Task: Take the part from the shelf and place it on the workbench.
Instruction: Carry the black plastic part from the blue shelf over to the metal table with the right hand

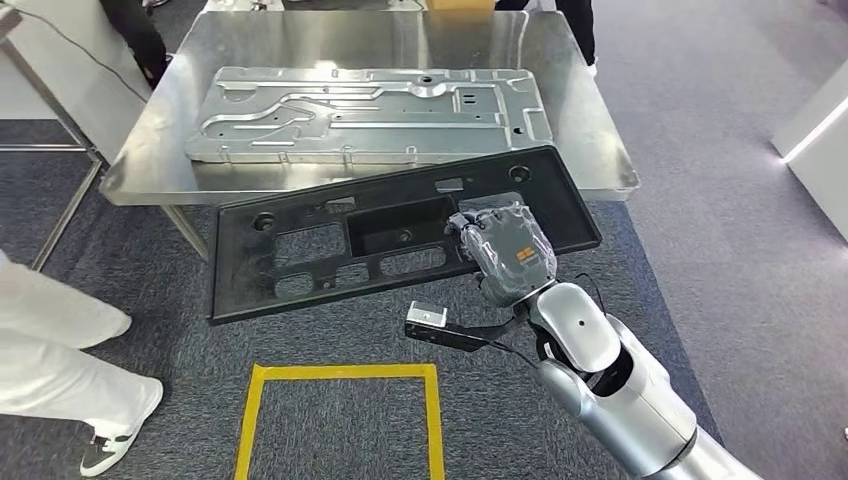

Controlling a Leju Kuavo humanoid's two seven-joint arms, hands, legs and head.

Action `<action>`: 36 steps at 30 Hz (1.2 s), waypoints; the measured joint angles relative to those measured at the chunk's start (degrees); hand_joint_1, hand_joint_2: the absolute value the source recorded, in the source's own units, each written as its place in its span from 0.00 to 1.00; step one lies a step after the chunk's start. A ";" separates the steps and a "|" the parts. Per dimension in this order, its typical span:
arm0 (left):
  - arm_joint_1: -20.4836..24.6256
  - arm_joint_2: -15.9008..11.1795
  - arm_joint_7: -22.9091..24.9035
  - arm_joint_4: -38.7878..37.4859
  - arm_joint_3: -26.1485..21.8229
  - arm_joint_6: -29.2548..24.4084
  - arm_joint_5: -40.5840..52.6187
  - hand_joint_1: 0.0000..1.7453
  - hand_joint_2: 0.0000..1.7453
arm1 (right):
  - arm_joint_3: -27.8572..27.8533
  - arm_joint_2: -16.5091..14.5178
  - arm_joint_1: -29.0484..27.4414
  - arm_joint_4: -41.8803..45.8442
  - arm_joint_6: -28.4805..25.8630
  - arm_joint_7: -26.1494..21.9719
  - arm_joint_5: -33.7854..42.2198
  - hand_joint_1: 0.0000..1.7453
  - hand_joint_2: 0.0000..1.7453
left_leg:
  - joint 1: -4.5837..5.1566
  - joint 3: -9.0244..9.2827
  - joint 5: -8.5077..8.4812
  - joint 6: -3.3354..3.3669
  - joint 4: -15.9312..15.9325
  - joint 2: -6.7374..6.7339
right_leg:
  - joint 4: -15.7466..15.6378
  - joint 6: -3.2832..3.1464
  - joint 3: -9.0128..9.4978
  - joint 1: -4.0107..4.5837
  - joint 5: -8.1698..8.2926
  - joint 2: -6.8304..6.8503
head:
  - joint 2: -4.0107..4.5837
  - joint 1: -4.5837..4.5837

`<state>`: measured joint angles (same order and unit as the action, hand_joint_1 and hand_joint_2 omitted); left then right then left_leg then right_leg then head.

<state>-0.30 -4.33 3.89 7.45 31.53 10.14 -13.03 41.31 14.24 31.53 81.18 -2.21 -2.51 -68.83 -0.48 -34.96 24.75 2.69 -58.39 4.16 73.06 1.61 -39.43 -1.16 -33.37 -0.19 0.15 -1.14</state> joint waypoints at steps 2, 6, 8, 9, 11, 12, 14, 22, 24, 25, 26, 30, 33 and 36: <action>-0.05 0.07 0.00 0.00 0.01 0.01 0.01 0.00 1.00 | 0.00 0.16 0.05 0.00 0.00 -0.01 0.00 1.00 1.00 | 0.16 0.40 0.28 -0.15 -0.13 1.63 | -7.42 -0.80 2.66 0.05 4.91 -2.14 | 0.00 -0.03; -0.03 0.15 0.00 0.00 0.01 0.06 0.00 0.00 1.00 | 0.00 0.38 0.27 0.07 0.00 -0.11 0.00 1.00 1.00 | -0.31 -0.14 0.34 -1.37 -0.19 4.60 | -13.93 -1.55 5.29 0.25 6.44 -4.14 | 0.00 -0.03; -0.22 0.10 0.00 -0.01 0.01 0.07 0.00 0.00 1.00 | -0.01 0.30 0.39 0.14 -0.01 -0.11 0.00 1.00 1.00 | -0.35 -0.44 0.70 -1.99 -0.68 3.95 | -14.74 -1.94 6.04 0.01 6.60 -2.59 | 0.00 -0.08; -0.24 0.10 0.00 -0.01 0.02 0.08 0.00 0.00 1.00 | -0.01 0.26 0.46 0.17 -0.03 -0.09 0.00 1.00 1.00 | -0.22 -1.10 1.54 -2.26 -2.13 2.23 | -15.27 -2.20 6.52 -0.13 6.70 -1.75 | 0.00 -0.15; -0.13 0.14 0.00 0.00 0.04 0.11 0.00 0.00 1.00 | -0.02 0.22 0.48 0.19 -0.04 -0.07 0.00 1.00 1.00 | -0.18 -4.09 4.48 -2.74 -8.12 -2.00 | -15.82 -2.59 7.21 -0.15 6.62 -0.08 | 0.00 -0.29; -0.05 0.13 0.00 0.00 0.05 0.11 0.00 0.00 1.00 | -0.01 0.23 0.44 0.17 -0.03 -0.07 0.00 1.00 1.00 | -0.36 -6.10 5.91 -3.01 -11.81 -3.07 | -15.83 -2.62 7.35 -0.10 6.46 0.83 | 0.00 -0.31; 0.02 0.12 0.00 0.00 0.05 0.08 0.00 0.00 1.00 | 0.00 0.23 0.29 0.12 0.00 -0.08 0.00 1.00 1.00 | -0.73 -8.46 6.48 -3.47 -15.59 -3.82 | -15.71 -2.45 7.55 -0.12 6.05 2.50 | 0.00 -0.31; 0.04 0.04 -0.01 0.00 0.05 0.03 0.00 0.00 1.00 | 0.00 0.24 0.56 0.16 -0.02 -0.14 0.01 1.00 1.00 | -0.26 -1.38 -0.10 -2.03 -0.76 -6.51 | -14.99 -0.13 9.01 0.31 3.87 7.37 | 0.00 -0.39; -0.10 0.05 0.00 0.00 0.05 0.05 0.00 0.00 1.00 | 0.01 0.22 0.65 0.19 -0.02 -0.16 0.01 1.00 1.00 | -0.41 -1.19 -0.04 -1.33 -0.56 -5.21 | -13.66 0.39 8.87 0.01 2.56 5.55 | 0.00 -0.37; -0.08 0.06 0.00 0.00 0.05 0.05 0.00 0.00 1.00 | -0.01 0.22 0.69 0.20 -0.03 -0.15 0.01 1.00 1.00 | -0.49 -1.06 -0.04 -1.00 -0.46 -4.63 | -11.47 0.51 7.92 -0.15 1.17 3.81 | 0.00 -0.36; -0.04 0.06 0.00 0.00 0.05 0.06 0.00 0.00 1.00 | -0.02 0.25 0.65 0.19 -0.02 -0.15 0.02 1.00 1.00 | -0.49 -1.02 -0.02 -0.76 -0.43 -4.05 | -8.04 0.48 6.25 -0.18 -0.58 1.99 | 0.00 -0.36; 0.15 0.04 0.00 0.00 0.03 0.07 0.00 0.00 1.00 | -0.02 0.38 0.15 0.04 0.00 -0.15 0.02 1.00 1.00 | 0.02 -0.74 0.11 -0.29 -0.45 -0.92 | 1.71 -0.21 -0.11 0.17 -2.27 0.32 | 0.00 -0.36; 0.04 0.13 0.00 0.00 0.04 0.07 0.00 0.00 1.00 | -0.02 0.39 0.23 0.02 0.00 -0.15 0.02 1.00 1.00 | 0.26 -0.13 0.29 -0.28 -0.43 1.36 | -7.92 -1.71 3.36 0.53 4.57 -1.91 | 0.00 -0.38; 0.13 0.17 0.00 -0.01 0.03 0.10 0.00 0.00 1.00 | -0.03 0.49 0.37 0.07 0.00 -0.16 0.02 1.00 1.00 | -0.21 -0.68 0.13 -1.05 -0.42 3.27 | -13.28 -2.77 5.23 0.76 6.30 -4.89 | 0.00 -0.35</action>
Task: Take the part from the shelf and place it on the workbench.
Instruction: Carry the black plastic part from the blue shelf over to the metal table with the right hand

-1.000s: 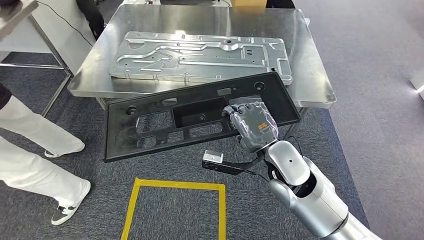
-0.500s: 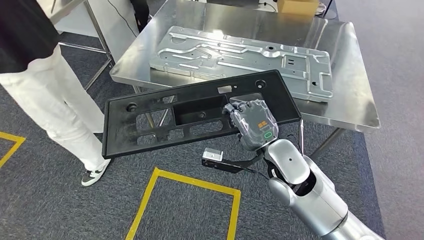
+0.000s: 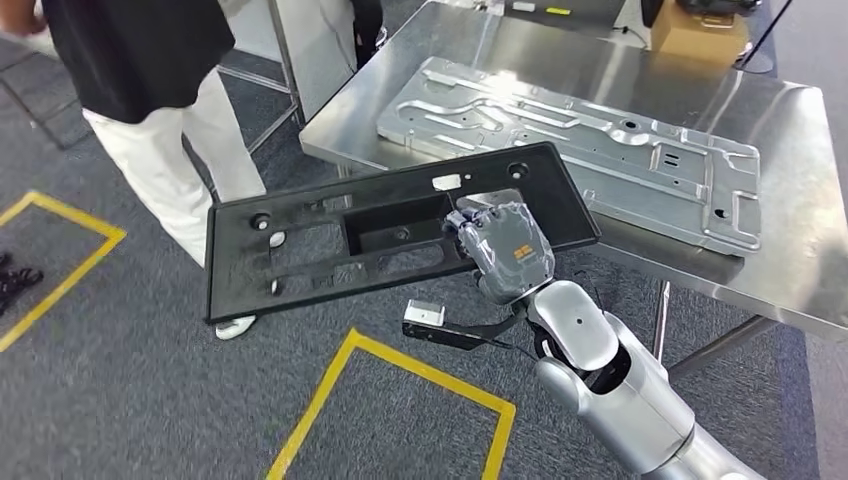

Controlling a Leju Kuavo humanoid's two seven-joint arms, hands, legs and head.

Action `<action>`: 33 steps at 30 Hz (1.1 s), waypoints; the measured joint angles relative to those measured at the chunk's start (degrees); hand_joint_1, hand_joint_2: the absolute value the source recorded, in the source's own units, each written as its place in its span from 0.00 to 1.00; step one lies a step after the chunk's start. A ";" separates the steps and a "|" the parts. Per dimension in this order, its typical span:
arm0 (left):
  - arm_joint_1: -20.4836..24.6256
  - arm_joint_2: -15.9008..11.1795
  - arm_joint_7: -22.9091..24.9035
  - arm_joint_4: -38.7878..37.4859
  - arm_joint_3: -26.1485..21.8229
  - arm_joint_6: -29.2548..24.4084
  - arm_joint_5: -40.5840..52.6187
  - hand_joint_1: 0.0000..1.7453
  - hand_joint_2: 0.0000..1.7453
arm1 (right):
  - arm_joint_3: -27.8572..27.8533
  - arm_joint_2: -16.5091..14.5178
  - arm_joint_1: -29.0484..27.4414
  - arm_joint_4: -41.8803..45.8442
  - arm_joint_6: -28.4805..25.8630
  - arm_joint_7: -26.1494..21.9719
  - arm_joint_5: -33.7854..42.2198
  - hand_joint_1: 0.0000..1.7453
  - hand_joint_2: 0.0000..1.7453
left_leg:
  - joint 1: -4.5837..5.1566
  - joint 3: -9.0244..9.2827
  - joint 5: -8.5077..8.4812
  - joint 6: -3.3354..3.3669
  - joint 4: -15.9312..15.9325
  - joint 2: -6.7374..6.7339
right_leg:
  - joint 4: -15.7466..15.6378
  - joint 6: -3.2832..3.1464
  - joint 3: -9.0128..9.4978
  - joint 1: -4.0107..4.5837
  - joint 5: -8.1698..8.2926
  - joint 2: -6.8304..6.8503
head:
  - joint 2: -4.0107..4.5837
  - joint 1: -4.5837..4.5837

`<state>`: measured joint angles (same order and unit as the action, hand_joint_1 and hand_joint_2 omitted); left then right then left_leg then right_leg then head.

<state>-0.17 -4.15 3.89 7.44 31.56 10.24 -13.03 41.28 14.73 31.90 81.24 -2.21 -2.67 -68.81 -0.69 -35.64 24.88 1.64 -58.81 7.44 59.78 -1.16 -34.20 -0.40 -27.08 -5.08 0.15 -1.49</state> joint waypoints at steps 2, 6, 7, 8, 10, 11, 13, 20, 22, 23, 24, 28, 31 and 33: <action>-0.05 -0.08 0.05 -0.01 0.00 0.05 -0.10 0.00 1.00 | 0.00 0.01 0.11 0.06 0.06 0.05 -0.07 1.00 1.00 | -0.25 -0.26 -0.08 -0.77 0.09 0.82 | -0.92 -0.06 0.38 0.06 0.15 1.10 | 0.00 0.06; -0.11 -0.05 0.70 0.01 -0.05 0.43 -0.86 0.00 1.00 | 0.04 -0.23 0.92 -0.14 0.83 0.68 -0.81 1.00 1.00 | 0.08 -4.08 4.14 -1.90 -7.91 -5.47 | -2.69 -0.50 2.05 -0.41 0.35 3.48 | 0.00 -0.16; -0.02 -0.05 0.79 0.01 -0.07 0.42 -0.99 0.00 1.00 | 0.06 -0.25 1.15 -0.30 0.99 0.78 -0.96 1.00 1.00 | -0.13 -6.09 5.69 -2.19 -11.71 -6.51 | -2.70 -0.54 2.17 -0.37 0.24 4.08 | 0.00 -0.17; 0.06 -0.05 0.83 0.01 -0.09 0.39 -1.09 0.00 1.00 | 0.09 -0.27 1.25 -0.51 1.11 0.85 -1.04 1.00 1.00 | -0.34 -7.59 6.36 -2.44 -14.35 -6.92 | -2.67 -0.49 2.25 -0.38 0.10 4.60 | 0.00 -0.17; 0.07 -0.08 0.87 0.01 -0.10 0.38 -1.15 0.00 1.00 | 0.13 -0.31 1.28 -0.87 1.17 0.97 -1.09 1.00 1.00 | -0.70 -7.41 4.62 -2.82 -13.55 -7.17 | -2.54 -0.24 2.51 -0.45 -0.27 5.42 | 0.00 -0.17; 0.01 -0.10 0.88 0.01 -0.11 0.38 -1.17 0.00 1.00 | 0.14 -0.33 1.33 -0.97 1.19 1.01 -1.09 1.00 1.00 | -0.83 -5.57 2.53 -2.89 -10.00 -7.28 | -2.44 -0.04 2.74 -0.50 -0.53 5.72 | 0.00 -0.17; -0.08 -0.12 0.90 0.01 -0.12 0.38 -1.19 0.00 1.00 | 0.14 -0.36 1.57 -1.02 1.18 1.04 -1.09 1.00 1.00 | -0.77 -1.45 -0.12 -2.70 -2.44 -7.63 | -2.13 0.49 3.05 -0.45 -1.11 6.15 | 0.00 -0.18; -0.25 -0.10 0.91 0.01 -0.13 0.42 -1.20 0.00 1.00 | 0.14 -0.46 2.35 -1.07 1.20 1.04 -1.09 1.00 1.00 | -0.47 1.06 0.23 -0.05 1.23 -7.37 | 1.36 2.34 2.00 -0.47 -3.94 5.98 | 0.00 -0.13; -0.21 -0.11 0.92 0.01 -0.15 0.42 -1.19 0.00 1.00 | 0.14 -0.45 2.40 -1.19 1.21 1.04 -1.09 1.00 1.00 | -0.39 1.41 0.57 0.53 1.28 -7.36 | 9.11 2.46 -2.28 -0.50 -7.09 5.55 | 0.00 -0.11; -0.18 -0.11 0.92 0.01 -0.16 0.42 -1.19 0.00 1.00 | 0.15 -0.45 2.29 -1.31 1.22 1.04 -1.09 1.00 1.00 | -0.30 1.58 0.78 0.68 1.24 -7.28 | 12.68 2.49 -4.56 -0.49 -7.97 5.46 | 0.00 -0.11; -0.16 -0.11 0.92 0.01 -0.17 0.42 -1.19 0.00 1.00 | 0.16 -0.45 2.16 -1.43 1.23 1.04 -1.09 1.00 1.00 | -0.20 1.83 1.04 0.77 1.19 -7.16 | 14.85 2.48 -6.27 -0.49 -7.86 5.39 | 0.00 -0.12; -0.27 0.01 0.93 0.01 -0.16 0.42 -1.20 0.00 1.00 | 0.17 -0.42 2.11 -1.73 1.25 1.04 -1.09 1.00 1.00 | 0.15 3.63 2.52 0.48 0.97 -6.65 | 4.37 1.35 -3.44 -0.13 0.83 5.23 | 0.00 -0.11; -0.08 0.18 0.94 0.01 -0.18 0.44 -1.20 0.00 1.00 | 0.18 -0.43 2.32 -1.85 1.25 1.04 -1.09 1.00 1.00 | 0.15 3.82 3.19 -0.35 0.89 -6.47 | -0.49 0.51 -1.51 0.51 1.85 5.08 | 0.00 -0.10; 0.01 0.11 0.95 0.01 -0.18 0.44 -1.20 0.00 1.00 | 0.16 -0.42 2.38 -1.85 1.25 1.04 -1.09 1.00 1.00 | 0.06 4.08 3.54 -0.99 1.08 -6.49 | -1.14 0.21 -1.02 0.31 1.60 5.09 | 0.00 -0.11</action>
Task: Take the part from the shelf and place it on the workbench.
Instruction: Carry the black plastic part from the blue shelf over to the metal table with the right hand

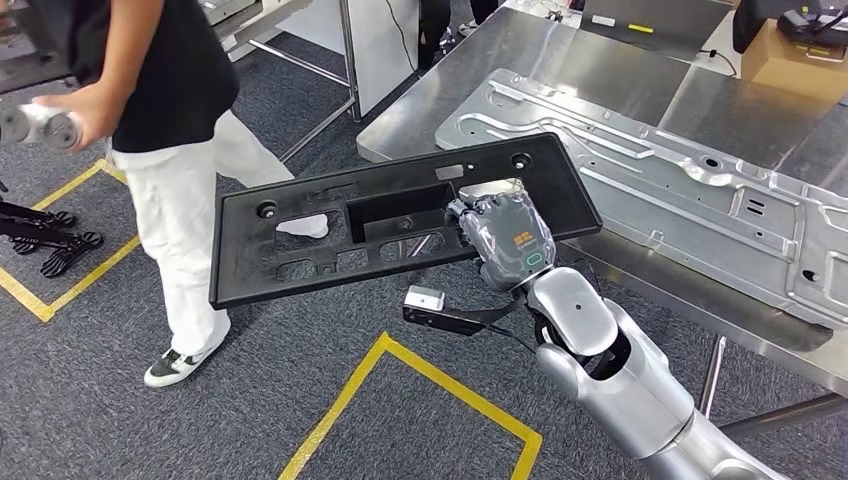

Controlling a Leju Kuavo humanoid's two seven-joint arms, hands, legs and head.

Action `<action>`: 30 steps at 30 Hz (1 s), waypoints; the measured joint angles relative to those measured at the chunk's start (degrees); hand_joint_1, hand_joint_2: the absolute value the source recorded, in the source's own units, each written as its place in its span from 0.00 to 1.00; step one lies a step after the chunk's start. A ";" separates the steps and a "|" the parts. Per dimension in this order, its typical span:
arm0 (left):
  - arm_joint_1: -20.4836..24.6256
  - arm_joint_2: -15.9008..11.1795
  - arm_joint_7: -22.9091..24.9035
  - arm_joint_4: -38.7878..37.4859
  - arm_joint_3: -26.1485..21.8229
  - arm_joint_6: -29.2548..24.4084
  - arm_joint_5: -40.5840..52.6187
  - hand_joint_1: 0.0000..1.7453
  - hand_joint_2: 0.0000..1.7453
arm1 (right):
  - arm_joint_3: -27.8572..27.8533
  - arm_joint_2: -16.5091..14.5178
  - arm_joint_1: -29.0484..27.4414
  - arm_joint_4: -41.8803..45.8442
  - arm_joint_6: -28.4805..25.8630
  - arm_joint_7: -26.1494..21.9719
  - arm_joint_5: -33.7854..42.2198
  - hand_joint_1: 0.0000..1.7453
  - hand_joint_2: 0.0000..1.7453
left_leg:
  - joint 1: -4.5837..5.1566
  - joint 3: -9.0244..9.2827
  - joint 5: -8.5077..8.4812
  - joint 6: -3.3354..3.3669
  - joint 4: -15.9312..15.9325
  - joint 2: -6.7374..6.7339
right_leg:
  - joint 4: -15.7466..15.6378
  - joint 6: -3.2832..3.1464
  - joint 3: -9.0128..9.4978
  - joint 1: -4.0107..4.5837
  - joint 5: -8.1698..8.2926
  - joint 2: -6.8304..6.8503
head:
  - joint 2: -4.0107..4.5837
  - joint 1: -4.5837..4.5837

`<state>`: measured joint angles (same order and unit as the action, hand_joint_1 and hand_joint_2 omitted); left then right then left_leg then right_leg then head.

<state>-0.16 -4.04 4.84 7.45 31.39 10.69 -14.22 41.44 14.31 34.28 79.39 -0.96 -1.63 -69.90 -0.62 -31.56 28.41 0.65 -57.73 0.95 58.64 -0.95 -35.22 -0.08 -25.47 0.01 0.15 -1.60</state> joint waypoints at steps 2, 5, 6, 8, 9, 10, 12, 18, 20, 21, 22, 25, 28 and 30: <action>-0.06 -0.07 0.01 0.00 0.00 0.00 0.00 0.00 1.00 | -0.03 -0.01 0.16 0.00 -0.01 0.05 -0.01 1.00 1.00 | 0.03 -0.61 1.34 -0.51 -2.12 -0.20 | -0.81 -0.48 1.13 -0.51 -0.18 0.07 | 0.00 -0.04; -0.12 -0.10 -0.02 0.00 0.01 -0.05 0.00 0.00 1.00 | 0.00 -0.05 0.27 -0.05 0.01 0.09 -0.01 1.00 1.00 | -0.24 -6.46 5.08 -1.19 -12.54 -0.50 | -1.10 -0.90 2.39 -0.65 -0.94 0.17 | 0.00 -0.09; -0.14 -0.11 -0.12 0.00 0.01 -0.09 -0.01 0.00 1.00 | 0.03 -0.06 0.16 -0.09 0.02 0.07 0.00 1.00 1.00 | -0.30 -8.39 5.37 -1.38 -15.16 -0.54 | -1.05 -0.90 2.71 -0.64 -1.26 0.19 | 0.00 -0.09; -0.24 -0.15 -0.52 0.00 0.01 -0.20 -0.15 0.00 1.00 | 0.08 -0.06 -0.05 -0.14 0.04 0.04 0.00 1.00 1.00 | -0.41 -9.33 2.79 -1.55 -14.38 -0.59 | -0.86 -0.77 3.40 -0.66 -1.94 0.15 | 0.00 -0.09; -0.28 -0.17 -0.73 0.00 -0.01 -0.27 -0.25 0.00 1.00 | 0.08 -0.06 -0.09 -0.13 0.04 0.04 0.00 1.00 1.00 | -0.48 -8.18 0.09 -1.52 -10.83 -0.64 | -0.70 -0.61 3.82 -0.70 -2.40 0.11 | 0.00 -0.09; -0.31 -0.18 -0.86 -0.01 -0.01 -0.36 -0.35 0.00 1.00 | 0.08 -0.06 -0.11 -0.13 0.04 0.04 0.00 1.00 1.00 | -0.49 -6.76 -1.95 -1.46 -7.22 -0.70 | -0.51 -0.36 4.15 -0.68 -2.89 0.06 | 0.00 -0.09; -0.29 -0.18 -0.94 -0.01 -0.04 -0.46 -0.47 0.00 1.00 | 0.04 -0.04 -0.13 -0.12 0.03 0.06 0.01 1.00 1.00 | -0.35 -4.57 -4.05 -1.04 -2.02 -0.67 | -0.03 0.23 4.36 -0.47 -3.68 0.00 | 0.00 -0.06; -0.31 -0.10 -1.02 0.00 -0.11 -0.55 -0.84 0.00 1.00 | -0.07 0.10 -0.55 -0.11 0.04 0.02 0.12 1.00 1.00 | -0.11 -4.24 -3.62 -0.33 -1.15 -0.44 | -0.36 -0.28 4.52 -0.23 -3.90 0.06 | 0.00 -0.04; -0.36 -0.11 -1.00 0.00 -0.11 -0.55 -0.99 0.00 1.00 | -0.13 0.15 -0.55 -0.11 0.04 0.02 0.19 1.00 1.00 | -0.05 -4.22 -3.48 -0.09 -1.15 -0.45 | -0.63 -0.27 4.65 -0.25 -3.91 0.06 | 0.00 -0.04; -0.35 -0.11 -0.99 0.00 -0.11 -0.54 -1.06 0.00 1.00 | -0.15 0.16 -0.55 -0.11 0.05 0.02 0.24 1.00 1.00 | -0.02 -4.21 -3.44 -0.02 -1.15 -0.45 | -0.72 -0.25 4.70 -0.26 -3.91 0.07 | 0.00 -0.04; -0.33 -0.11 -0.99 0.00 -0.11 -0.54 -1.11 0.00 1.00 | -0.16 0.16 -0.55 -0.11 0.07 0.02 0.30 1.00 1.00 | 0.06 -4.21 -3.35 0.12 -1.23 -0.45 | -0.85 -0.16 4.77 -0.30 -3.88 0.06 | 0.00 -0.04; -0.28 -0.11 -0.99 0.00 -0.12 -0.54 -1.20 0.00 1.00 | -0.19 0.16 -0.56 -0.11 0.22 0.02 0.46 1.00 1.00 | 0.45 -4.19 -3.07 0.68 -1.50 -0.47 | -1.17 1.12 4.98 -0.57 -3.85 0.07 | 0.00 -0.04; -0.26 -0.11 -0.99 0.00 -0.12 -0.55 -1.24 0.00 1.00 | -0.23 0.16 -0.55 -0.11 0.43 0.02 0.64 1.00 1.00 | 0.61 -4.14 -3.00 1.13 -1.53 -0.50 | -1.28 2.03 5.05 -0.75 -3.83 0.03 | 0.00 -0.05; -0.25 -0.11 -1.00 0.00 -0.14 -0.51 -1.33 0.00 1.00 | -0.37 0.16 -0.54 -0.11 0.55 0.01 0.78 1.00 1.00 | 0.31 -3.74 -3.25 1.66 -0.92 -0.74 | -0.95 2.40 5.04 -0.83 -4.15 -0.05 | 0.00 -0.04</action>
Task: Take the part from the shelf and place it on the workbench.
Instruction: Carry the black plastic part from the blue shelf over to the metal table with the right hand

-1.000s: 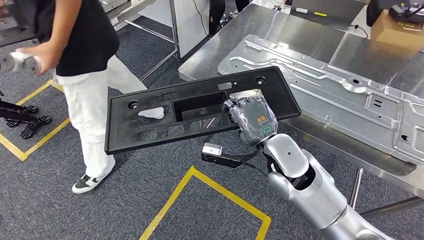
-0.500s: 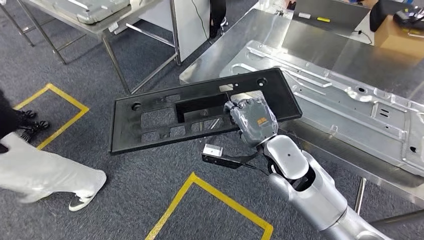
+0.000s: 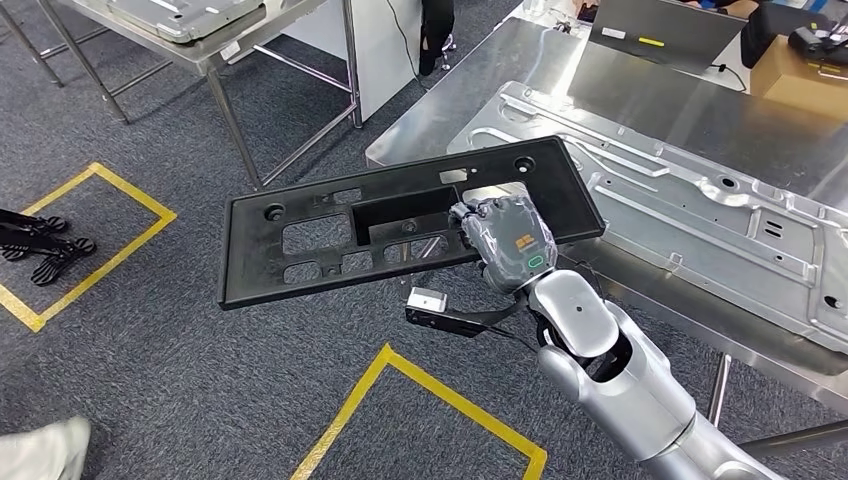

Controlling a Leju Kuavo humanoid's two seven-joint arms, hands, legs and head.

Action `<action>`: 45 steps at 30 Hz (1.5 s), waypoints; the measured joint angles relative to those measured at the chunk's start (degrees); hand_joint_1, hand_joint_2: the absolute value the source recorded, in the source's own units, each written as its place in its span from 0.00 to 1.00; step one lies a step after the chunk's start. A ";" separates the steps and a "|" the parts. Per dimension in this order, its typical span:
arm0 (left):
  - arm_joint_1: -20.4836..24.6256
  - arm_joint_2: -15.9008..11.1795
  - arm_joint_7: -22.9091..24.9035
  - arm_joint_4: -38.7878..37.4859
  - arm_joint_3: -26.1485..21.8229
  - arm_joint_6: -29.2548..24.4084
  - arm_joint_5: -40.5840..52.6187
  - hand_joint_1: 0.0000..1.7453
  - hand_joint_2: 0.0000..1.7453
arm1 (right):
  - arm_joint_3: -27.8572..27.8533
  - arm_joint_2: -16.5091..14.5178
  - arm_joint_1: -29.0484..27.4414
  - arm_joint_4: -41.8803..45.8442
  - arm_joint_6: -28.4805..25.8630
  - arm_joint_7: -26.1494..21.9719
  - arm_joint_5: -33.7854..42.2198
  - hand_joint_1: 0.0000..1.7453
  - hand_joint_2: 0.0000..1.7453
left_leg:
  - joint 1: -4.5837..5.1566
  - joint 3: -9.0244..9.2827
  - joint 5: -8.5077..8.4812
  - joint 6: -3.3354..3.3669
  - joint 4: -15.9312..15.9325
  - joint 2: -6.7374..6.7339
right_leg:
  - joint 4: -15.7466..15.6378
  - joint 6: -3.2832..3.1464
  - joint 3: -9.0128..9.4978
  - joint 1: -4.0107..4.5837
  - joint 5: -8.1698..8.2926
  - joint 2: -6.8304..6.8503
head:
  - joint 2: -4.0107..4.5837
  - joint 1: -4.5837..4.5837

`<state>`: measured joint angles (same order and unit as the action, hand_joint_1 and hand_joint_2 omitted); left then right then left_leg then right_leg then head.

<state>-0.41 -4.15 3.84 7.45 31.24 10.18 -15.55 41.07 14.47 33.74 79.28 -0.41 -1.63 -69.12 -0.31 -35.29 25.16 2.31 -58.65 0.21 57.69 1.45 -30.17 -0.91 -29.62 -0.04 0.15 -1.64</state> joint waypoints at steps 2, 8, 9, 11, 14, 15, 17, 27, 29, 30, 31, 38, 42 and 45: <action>0.01 0.00 -0.01 0.00 -0.02 0.08 -0.18 0.00 1.00 | -0.24 0.01 0.14 0.00 0.13 -0.01 0.09 1.00 1.00 | -0.32 0.51 -0.26 0.55 0.75 -0.49 | 3.60 0.16 -1.62 -0.05 -2.06 -0.03 | 0.00 0.02; 0.03 0.05 -0.01 0.00 -0.13 0.17 -0.45 0.00 1.00 | -0.50 0.10 -0.26 -0.16 0.34 -0.01 0.16 1.00 1.00 | -0.31 0.93 0.34 0.39 0.48 -2.40 | 12.53 0.13 -8.18 -0.31 -2.30 0.51 | 0.00 0.03; 0.02 0.08 0.00 0.00 -0.14 0.19 -0.46 0.00 1.00 | -0.54 0.13 -0.22 -0.19 0.34 -0.01 0.16 1.00 1.00 | -0.33 1.07 0.61 0.14 0.26 -2.74 | 8.68 0.00 -6.62 -0.33 -0.11 1.44 | 0.00 0.02; 0.00 0.14 0.01 0.00 -0.18 0.20 -0.51 0.00 1.00 | -0.61 0.15 -0.09 -0.19 0.34 -0.01 0.16 1.00 1.00 | -0.11 1.26 1.08 -0.52 -0.21 -3.40 | 2.91 -0.43 -4.28 0.02 2.40 3.03 | 0.00 0.01; 0.03 0.13 0.05 0.00 -0.27 0.20 -0.62 0.00 1.00 | -0.62 0.17 -0.05 -0.19 0.35 0.00 0.17 1.00 1.00 | 0.05 1.53 1.33 -1.52 -0.17 -4.66 | 1.88 -1.22 -4.16 0.41 2.58 2.09 | 0.00 -0.02; 0.05 0.14 0.07 0.00 -0.29 0.20 -0.65 0.00 1.00 | -0.63 0.18 -0.02 -0.19 0.35 0.00 0.18 1.00 1.00 | -0.08 1.56 1.67 -1.90 -0.40 -4.47 | 1.70 -1.55 -4.11 0.33 2.71 1.53 | 0.00 -0.01; 0.09 0.14 0.09 0.00 -0.30 0.19 -0.70 0.00 1.00 | -0.63 0.14 0.10 -0.16 0.37 -0.01 0.19 1.00 1.00 | -0.34 0.43 3.82 -2.53 -3.37 -2.75 | 1.33 -2.26 -3.92 0.05 2.99 0.52 | 0.00 -0.02; -0.16 0.08 0.56 -0.02 -0.34 0.10 -0.94 0.00 1.00 | -0.53 0.07 0.19 -0.37 0.59 -0.08 0.28 1.00 1.00 | -0.70 0.74 0.79 -2.17 -0.99 3.47 | 1.73 -1.97 -4.04 0.16 2.80 -5.61 | 0.00 -0.02; 0.11 0.07 0.86 -0.02 -0.37 0.09 -0.98 0.00 1.00 | -0.53 0.11 0.23 -0.39 0.71 -0.10 0.36 1.00 1.00 | -0.62 1.02 0.99 -1.87 -0.31 3.10 | 1.59 -1.29 -4.36 0.03 3.02 -6.72 | 0.00 -0.01; 0.27 0.08 1.03 -0.01 -0.38 0.12 -0.99 0.00 1.00 | -0.53 0.17 0.23 -0.40 0.75 -0.18 0.42 1.00 1.00 | -0.70 1.15 0.88 -1.58 -0.07 2.48 | 1.62 -0.99 -4.45 -0.02 2.97 -6.84 | 0.00 -0.02; 0.36 0.10 1.19 -0.01 -0.39 0.19 -0.99 0.00 1.00 | -0.54 0.24 0.28 -0.40 0.80 -0.26 0.48 1.00 1.00 | -0.82 1.33 0.77 -1.17 0.21 1.88 | 2.21 -0.74 -4.76 0.08 2.50 -6.02 | 0.00 0.05; 0.13 0.17 1.69 0.00 -0.40 0.48 -0.91 0.00 1.00 | -0.37 0.38 0.55 -0.56 1.25 -0.50 0.74 1.00 1.00 | -0.64 1.79 1.20 -0.11 0.45 -1.72 | 15.01 -0.27 -11.40 0.15 -1.70 -0.13 | 0.00 0.26; 0.20 0.43 1.72 0.00 -0.40 0.56 -0.90 0.00 1.00 | -0.32 0.48 1.01 -0.55 1.28 -0.51 0.95 1.00 1.00 | -0.31 2.39 1.77 -0.77 0.27 -2.74 | 2.14 -1.50 -4.61 0.85 3.35 1.29 | 0.00 0.25; 0.39 0.43 1.79 0.00 -0.40 0.59 -0.90 0.00 1.00 | -0.29 0.52 1.19 -0.55 1.34 -0.51 1.15 1.00 1.00 | -0.24 2.61 1.90 -1.65 0.49 -3.17 | 1.02 -2.03 -4.21 0.92 3.37 0.88 | 0.00 0.25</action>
<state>-0.02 -3.73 5.63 7.45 30.84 10.77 -16.45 40.78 14.99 34.93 78.73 0.93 -2.14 -67.98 -0.55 -32.68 27.06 0.66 -58.16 -2.95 58.71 -0.58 -34.38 0.01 -26.26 0.84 0.15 -1.39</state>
